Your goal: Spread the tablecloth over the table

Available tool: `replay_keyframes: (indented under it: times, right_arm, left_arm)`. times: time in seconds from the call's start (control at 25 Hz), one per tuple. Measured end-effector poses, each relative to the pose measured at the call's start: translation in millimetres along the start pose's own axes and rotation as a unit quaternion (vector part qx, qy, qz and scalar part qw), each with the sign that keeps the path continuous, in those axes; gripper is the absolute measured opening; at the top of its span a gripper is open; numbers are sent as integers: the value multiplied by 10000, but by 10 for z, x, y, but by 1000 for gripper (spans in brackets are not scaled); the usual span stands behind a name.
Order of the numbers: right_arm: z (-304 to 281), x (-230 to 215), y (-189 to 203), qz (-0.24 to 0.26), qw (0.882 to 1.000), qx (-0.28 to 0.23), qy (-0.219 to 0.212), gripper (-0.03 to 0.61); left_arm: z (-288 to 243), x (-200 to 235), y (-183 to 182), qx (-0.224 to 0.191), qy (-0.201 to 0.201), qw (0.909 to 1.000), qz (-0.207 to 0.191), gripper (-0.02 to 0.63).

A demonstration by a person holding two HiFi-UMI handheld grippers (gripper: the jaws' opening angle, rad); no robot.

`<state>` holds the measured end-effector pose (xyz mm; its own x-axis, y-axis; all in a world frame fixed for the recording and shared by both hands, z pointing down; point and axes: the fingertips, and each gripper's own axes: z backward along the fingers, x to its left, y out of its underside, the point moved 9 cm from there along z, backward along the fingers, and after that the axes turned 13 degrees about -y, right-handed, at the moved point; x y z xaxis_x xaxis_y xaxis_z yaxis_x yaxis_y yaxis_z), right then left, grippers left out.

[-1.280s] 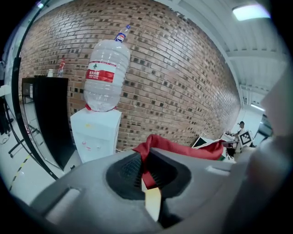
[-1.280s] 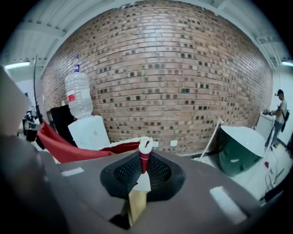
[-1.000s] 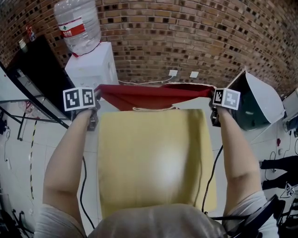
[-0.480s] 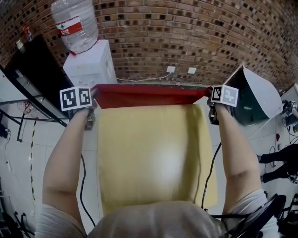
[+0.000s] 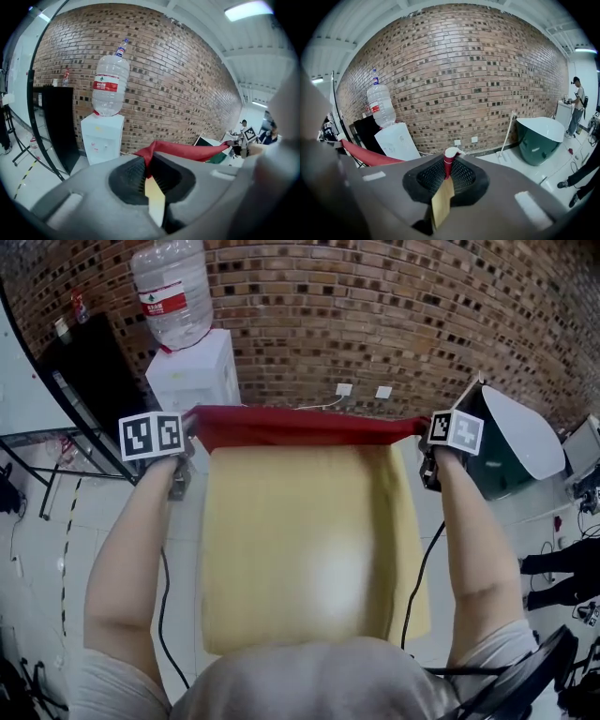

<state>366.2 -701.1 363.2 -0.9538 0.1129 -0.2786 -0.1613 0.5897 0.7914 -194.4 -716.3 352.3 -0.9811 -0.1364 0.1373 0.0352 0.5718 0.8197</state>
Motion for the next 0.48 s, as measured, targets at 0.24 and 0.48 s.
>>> replay_keyframes:
  times: [0.24,0.48]
  right_arm:
    - [659,32,661,-35,9999,133,-3,11]
    - [1175,76,1335,-19,9996,282,39,11]
  left_arm:
    - [617,-77,635,278,201,9993,141,9]
    - [1156,-156,1331,471,205,9984,222,9]
